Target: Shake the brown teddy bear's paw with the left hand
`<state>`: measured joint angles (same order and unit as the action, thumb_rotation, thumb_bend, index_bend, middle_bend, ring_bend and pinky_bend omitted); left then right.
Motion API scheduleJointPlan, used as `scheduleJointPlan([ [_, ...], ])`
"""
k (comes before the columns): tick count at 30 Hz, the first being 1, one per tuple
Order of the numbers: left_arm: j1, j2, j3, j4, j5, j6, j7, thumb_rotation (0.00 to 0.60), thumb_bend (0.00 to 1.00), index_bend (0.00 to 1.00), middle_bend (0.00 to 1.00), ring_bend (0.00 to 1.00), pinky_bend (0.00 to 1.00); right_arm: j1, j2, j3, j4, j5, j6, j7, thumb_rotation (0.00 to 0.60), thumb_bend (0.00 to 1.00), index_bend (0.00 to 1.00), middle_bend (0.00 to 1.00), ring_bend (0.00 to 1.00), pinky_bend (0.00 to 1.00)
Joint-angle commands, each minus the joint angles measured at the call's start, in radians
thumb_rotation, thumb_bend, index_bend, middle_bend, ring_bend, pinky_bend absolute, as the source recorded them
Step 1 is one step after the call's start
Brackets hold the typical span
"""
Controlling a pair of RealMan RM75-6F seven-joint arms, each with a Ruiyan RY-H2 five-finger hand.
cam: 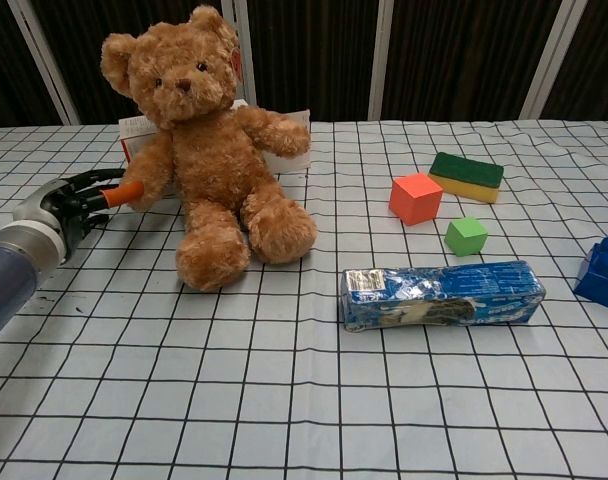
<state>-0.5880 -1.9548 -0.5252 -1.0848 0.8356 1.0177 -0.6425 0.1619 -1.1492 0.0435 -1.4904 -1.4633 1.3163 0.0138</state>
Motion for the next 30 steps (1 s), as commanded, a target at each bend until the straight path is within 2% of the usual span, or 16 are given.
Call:
scheduleJointPlan([
  [1, -0.004, -0.010, -0.005, 0.010, -0.003, 0.000, 0.015, 0.600, 0.47, 0.33, 0.33, 0.00, 0.02, 0.001, 0.000, 0.001, 0.001, 0.002, -0.002, 0.001, 0.600, 0.10, 0.00, 0.00, 0.00, 0.00],
  [5, -0.010, -0.019, -0.014, 0.013, -0.012, -0.001, 0.039, 0.600, 0.49, 0.35, 0.36, 0.01, 0.04, 0.002, 0.000, 0.000, 0.001, 0.002, -0.004, 0.002, 0.600, 0.10, 0.00, 0.00, 0.00, 0.00],
  [12, -0.003, -0.020, -0.032, -0.006, -0.013, 0.012, 0.049, 0.600, 0.59, 0.41, 0.41, 0.03, 0.05, 0.003, 0.003, -0.004, -0.002, -0.005, -0.005, 0.009, 0.600, 0.10, 0.00, 0.00, 0.00, 0.00],
  [21, 0.004, -0.013, -0.048, -0.039, -0.006, 0.030, 0.067, 0.600, 0.62, 0.45, 0.45, 0.05, 0.06, 0.004, 0.007, -0.009, -0.006, -0.011, -0.007, 0.017, 0.600, 0.10, 0.00, 0.00, 0.00, 0.00],
  [30, 0.011, -0.008, -0.052, -0.096, 0.038, 0.092, 0.093, 0.600, 0.62, 0.45, 0.44, 0.05, 0.06, 0.006, 0.010, -0.012, -0.008, -0.010, -0.015, 0.020, 0.600, 0.10, 0.00, 0.00, 0.00, 0.00],
])
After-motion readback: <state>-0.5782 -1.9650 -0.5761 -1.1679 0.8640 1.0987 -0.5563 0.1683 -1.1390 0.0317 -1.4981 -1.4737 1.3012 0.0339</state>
